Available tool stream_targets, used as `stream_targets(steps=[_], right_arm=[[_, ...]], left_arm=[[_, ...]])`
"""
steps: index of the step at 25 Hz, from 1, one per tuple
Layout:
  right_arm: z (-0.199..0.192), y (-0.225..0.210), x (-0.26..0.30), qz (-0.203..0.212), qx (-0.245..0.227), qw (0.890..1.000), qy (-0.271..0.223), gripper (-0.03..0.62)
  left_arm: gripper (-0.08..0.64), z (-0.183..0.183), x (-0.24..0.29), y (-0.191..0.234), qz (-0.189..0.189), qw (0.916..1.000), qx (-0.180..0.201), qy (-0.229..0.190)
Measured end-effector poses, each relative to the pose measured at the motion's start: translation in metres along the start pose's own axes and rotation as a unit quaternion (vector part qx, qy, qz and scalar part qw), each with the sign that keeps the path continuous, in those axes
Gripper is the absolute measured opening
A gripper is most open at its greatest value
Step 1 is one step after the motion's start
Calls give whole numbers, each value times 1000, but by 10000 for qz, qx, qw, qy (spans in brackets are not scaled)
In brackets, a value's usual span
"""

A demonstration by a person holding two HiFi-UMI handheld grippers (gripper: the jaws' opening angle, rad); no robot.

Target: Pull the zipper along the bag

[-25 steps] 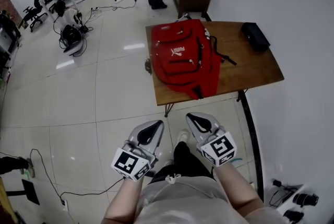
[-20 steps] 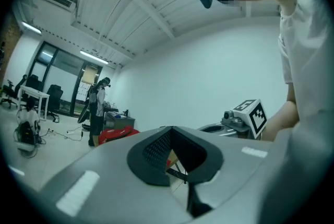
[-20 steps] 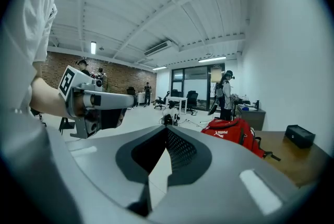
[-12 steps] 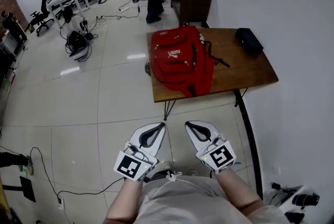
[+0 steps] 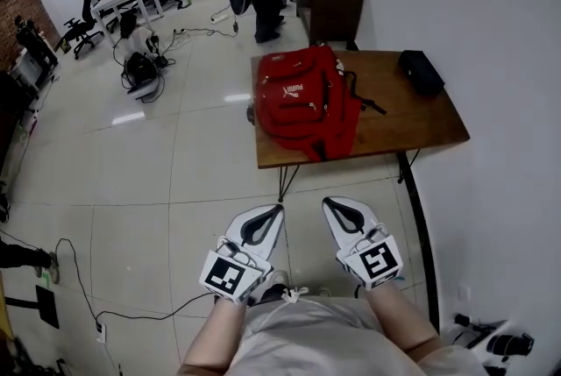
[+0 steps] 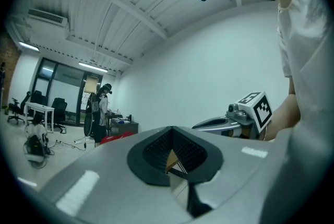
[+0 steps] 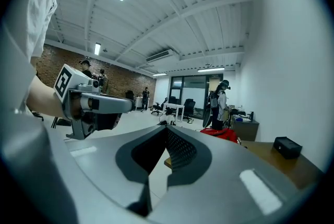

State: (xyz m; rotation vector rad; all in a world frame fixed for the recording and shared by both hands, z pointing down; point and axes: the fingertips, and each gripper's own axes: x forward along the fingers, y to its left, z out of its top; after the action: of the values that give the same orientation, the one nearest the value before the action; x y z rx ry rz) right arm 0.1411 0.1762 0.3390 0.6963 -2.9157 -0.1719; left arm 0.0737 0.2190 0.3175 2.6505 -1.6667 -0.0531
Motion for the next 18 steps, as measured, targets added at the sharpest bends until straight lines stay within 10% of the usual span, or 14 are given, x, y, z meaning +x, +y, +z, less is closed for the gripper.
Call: stream_targets(steps=[18], right_arm=[[-4, 9, -8, 102, -79, 9999, 79, 6]], left_arm=[[6, -1, 1, -6, 155, 9998, 137, -34]])
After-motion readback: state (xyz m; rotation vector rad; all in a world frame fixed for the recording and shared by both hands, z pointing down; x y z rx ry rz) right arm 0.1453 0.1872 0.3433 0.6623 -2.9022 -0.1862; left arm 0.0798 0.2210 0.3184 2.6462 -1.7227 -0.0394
